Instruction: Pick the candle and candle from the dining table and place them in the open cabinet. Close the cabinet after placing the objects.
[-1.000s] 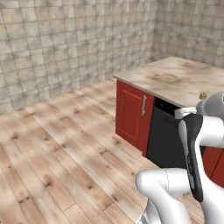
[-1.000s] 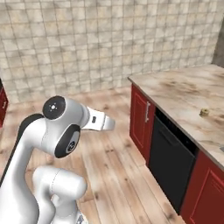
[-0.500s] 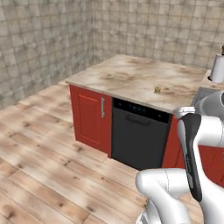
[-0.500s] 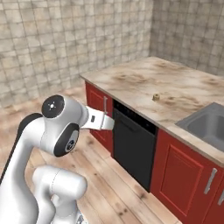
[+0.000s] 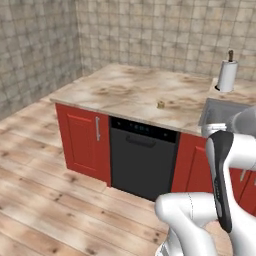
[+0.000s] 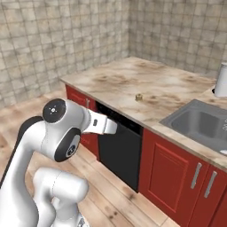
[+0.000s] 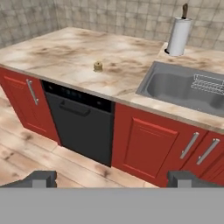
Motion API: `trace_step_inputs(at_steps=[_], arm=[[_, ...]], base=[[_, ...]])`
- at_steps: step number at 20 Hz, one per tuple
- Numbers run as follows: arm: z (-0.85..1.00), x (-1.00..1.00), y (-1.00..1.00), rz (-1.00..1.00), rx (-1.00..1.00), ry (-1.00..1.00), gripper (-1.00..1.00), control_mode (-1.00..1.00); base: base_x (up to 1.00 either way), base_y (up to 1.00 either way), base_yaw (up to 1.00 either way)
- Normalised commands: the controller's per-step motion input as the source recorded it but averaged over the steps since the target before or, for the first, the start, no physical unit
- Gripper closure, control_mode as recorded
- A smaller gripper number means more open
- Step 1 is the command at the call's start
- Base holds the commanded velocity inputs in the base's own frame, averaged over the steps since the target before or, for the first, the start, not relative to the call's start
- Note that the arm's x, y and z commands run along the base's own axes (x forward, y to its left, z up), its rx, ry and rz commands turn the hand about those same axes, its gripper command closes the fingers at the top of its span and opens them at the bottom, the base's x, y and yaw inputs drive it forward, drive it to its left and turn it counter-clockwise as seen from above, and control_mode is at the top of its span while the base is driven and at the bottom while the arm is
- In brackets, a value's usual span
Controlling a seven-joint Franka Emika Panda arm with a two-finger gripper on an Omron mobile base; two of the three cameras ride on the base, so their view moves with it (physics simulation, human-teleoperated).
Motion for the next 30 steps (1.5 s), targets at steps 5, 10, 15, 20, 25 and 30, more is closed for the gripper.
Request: trace_step_inputs(at_steps=[5, 10, 15, 20, 25, 30], arm=[[0.00, 0.00, 0.00, 0.00, 0.00, 0.00, -1.00, 1.00], [0.00, 0.00, 0.00, 0.00, 0.00, 0.00, -1.00, 1.00], [0.00, 0.00, 0.00, 0.00, 0.00, 0.00, -1.00, 1.00], [0.00, 0.00, 0.00, 0.00, 0.00, 0.00, -1.00, 1.00], [0.00, 0.00, 0.00, 0.00, 0.00, 0.00, -1.00, 1.00], [0.00, 0.00, 0.00, 0.00, 0.00, 0.00, -1.00, 1.00]], base=[[0.55, 0.00, -0.15], [0.57, 0.00, -0.13], [0.56, 0.03, -0.17], [0.55, 0.10, -0.24], [0.51, 0.29, -0.30], [0.39, 0.44, -0.23]])
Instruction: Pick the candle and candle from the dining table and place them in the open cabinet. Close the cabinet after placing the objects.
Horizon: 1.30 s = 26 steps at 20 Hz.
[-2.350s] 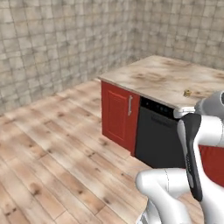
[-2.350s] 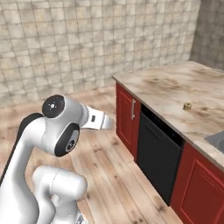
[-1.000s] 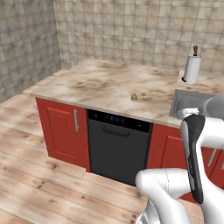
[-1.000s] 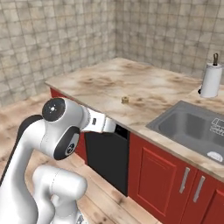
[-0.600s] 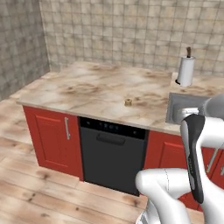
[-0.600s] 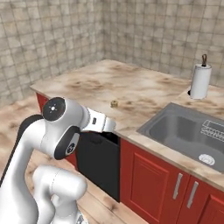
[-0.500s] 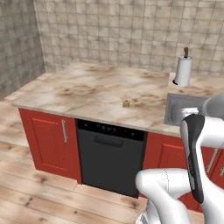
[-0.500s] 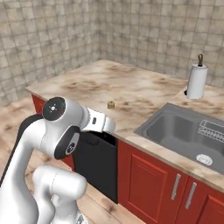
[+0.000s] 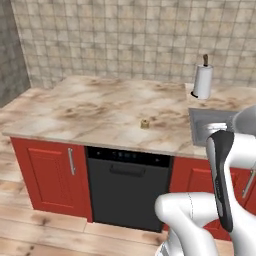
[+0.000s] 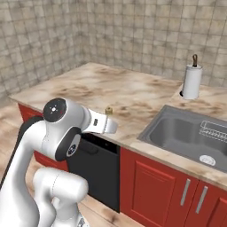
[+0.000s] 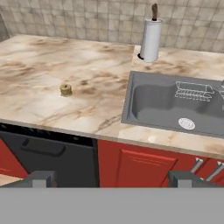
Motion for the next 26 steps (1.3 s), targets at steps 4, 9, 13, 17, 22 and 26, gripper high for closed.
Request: trace_step_inputs(at_steps=[4, 9, 13, 17, 22, 26], arm=[[0.00, 0.00, 0.00, 0.00, 0.00, 0.00, -1.00, 1.00], [0.00, 0.00, 0.00, 0.00, 0.00, 0.00, -1.00, 1.00], [0.00, 0.00, 0.00, 0.00, 0.00, 0.00, -1.00, 1.00], [0.00, 0.00, 0.00, 0.00, 0.00, 0.00, -1.00, 1.00], [0.00, 0.00, 0.00, 0.00, 0.00, 0.00, -1.00, 1.00], [0.00, 0.00, 0.00, 0.00, 0.00, 0.00, -1.00, 1.00]], base=[[0.34, 0.44, -0.18], [0.39, 0.42, -0.23], [0.52, 0.31, -0.32], [0.50, 0.31, -0.32], [0.39, 0.40, -0.29], [0.23, 0.41, -0.21]])
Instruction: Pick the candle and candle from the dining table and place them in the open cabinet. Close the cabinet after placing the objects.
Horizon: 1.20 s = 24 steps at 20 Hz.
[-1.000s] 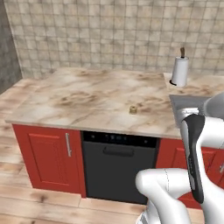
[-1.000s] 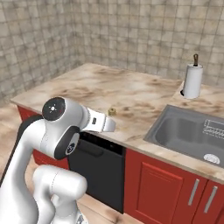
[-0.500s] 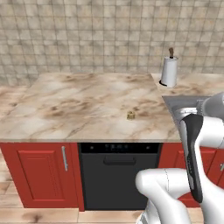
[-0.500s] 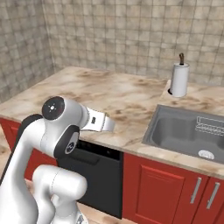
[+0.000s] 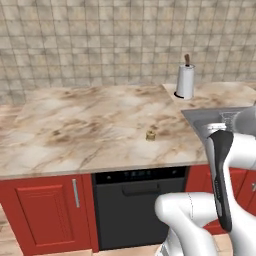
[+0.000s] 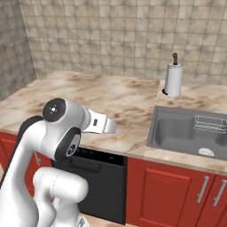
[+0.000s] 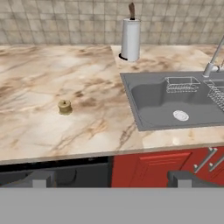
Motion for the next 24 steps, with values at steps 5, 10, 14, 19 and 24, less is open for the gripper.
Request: trace_step_inputs(at_steps=[5, 10, 14, 19, 24], arm=[[0.00, 0.00, 0.00, 0.00, 0.00, 0.00, -1.00, 1.00], [0.00, 0.00, 0.00, 0.00, 0.00, 0.00, -1.00, 1.00], [0.00, 0.00, 0.00, 0.00, 0.00, 0.00, -1.00, 1.00], [0.00, 0.00, 0.00, 0.00, 0.00, 0.00, -1.00, 1.00], [0.00, 0.00, 0.00, 0.00, 0.00, 0.00, -1.00, 1.00]], base=[[0.16, 0.37, -0.15], [0.25, 0.31, -0.03], [0.29, 0.30, 0.00], [0.35, 0.26, 0.00], [0.48, 0.17, 0.00]])
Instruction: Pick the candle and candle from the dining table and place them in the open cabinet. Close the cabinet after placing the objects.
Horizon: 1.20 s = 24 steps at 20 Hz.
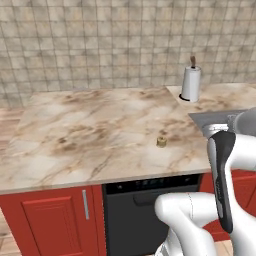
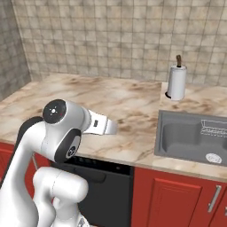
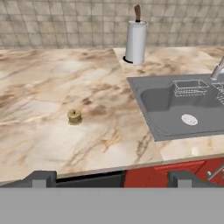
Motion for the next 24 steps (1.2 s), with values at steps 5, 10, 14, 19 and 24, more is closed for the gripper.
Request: trace_step_inputs(at_steps=[5, 10, 14, 19, 24], arm=[[0.00, 0.00, 0.00, 0.00, 0.00, 0.00, -1.00, 1.00], [0.00, 0.00, 0.00, 0.00, 0.00, 0.00, -1.00, 1.00], [0.00, 0.00, 0.00, 0.00, 0.00, 0.00, -1.00, 1.00], [0.00, 0.00, 0.00, 0.00, 0.00, 0.00, -1.00, 1.00], [0.00, 0.00, 0.00, 0.00, 0.00, 0.00, -1.00, 1.00]], base=[[0.47, 0.14, 0.00], [0.25, 0.09, 0.00], [0.08, 0.01, 0.00], [0.31, 0.02, 0.00], [0.32, 0.02, 0.00]])
